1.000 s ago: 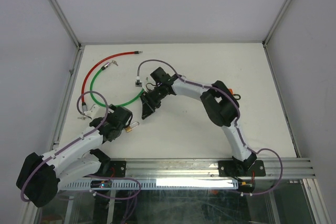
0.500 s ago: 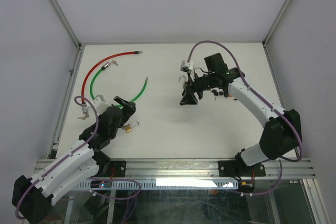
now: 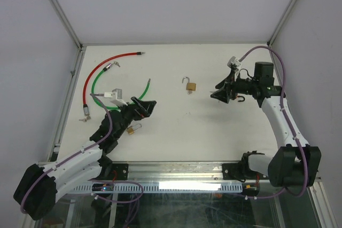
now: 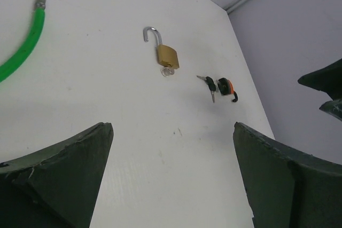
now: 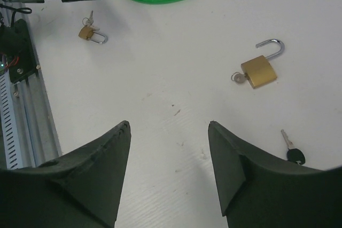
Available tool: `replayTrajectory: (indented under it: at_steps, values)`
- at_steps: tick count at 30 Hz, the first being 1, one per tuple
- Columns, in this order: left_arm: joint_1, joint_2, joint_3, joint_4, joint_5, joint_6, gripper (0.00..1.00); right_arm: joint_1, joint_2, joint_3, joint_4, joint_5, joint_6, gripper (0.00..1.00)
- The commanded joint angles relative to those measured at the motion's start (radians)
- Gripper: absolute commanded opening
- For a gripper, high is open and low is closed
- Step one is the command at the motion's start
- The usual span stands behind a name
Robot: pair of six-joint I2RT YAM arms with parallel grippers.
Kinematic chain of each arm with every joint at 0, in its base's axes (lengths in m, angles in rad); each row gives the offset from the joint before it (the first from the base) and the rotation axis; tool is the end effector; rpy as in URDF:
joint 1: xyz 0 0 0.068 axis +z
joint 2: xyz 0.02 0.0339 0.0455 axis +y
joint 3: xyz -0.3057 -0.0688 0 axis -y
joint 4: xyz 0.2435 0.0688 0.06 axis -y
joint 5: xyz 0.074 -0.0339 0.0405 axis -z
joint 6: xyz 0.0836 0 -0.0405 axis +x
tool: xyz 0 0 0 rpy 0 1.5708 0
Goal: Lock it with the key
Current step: Pick up the lock from the center of the board.
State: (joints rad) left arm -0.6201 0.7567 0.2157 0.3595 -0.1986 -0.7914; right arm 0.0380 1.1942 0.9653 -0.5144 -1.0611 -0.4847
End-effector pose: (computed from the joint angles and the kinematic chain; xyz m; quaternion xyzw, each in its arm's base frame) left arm 0.1648 -0.0974 0.2213 -0.1286 0.7563 -0.3552 0.5342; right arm 0.2399 0.0821 0.3233 -0.4006 0.7104 0.3750 0.4408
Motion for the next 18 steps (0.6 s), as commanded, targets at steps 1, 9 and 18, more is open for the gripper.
replayTrajectory:
  at_steps: [1,9,18]
  values:
    - [0.006,0.136,0.071,0.275,0.139,0.129,0.99,-0.032,-0.014,0.000,0.066,-0.065,0.012,0.62]
    - [0.005,0.420,0.226,0.341,0.191,0.148,0.99,-0.032,0.048,0.043,-0.024,0.011,-0.064,0.62]
    - [0.005,0.624,0.276,0.517,0.256,0.067,0.99,-0.031,0.045,0.056,-0.057,0.049,-0.098,0.61]
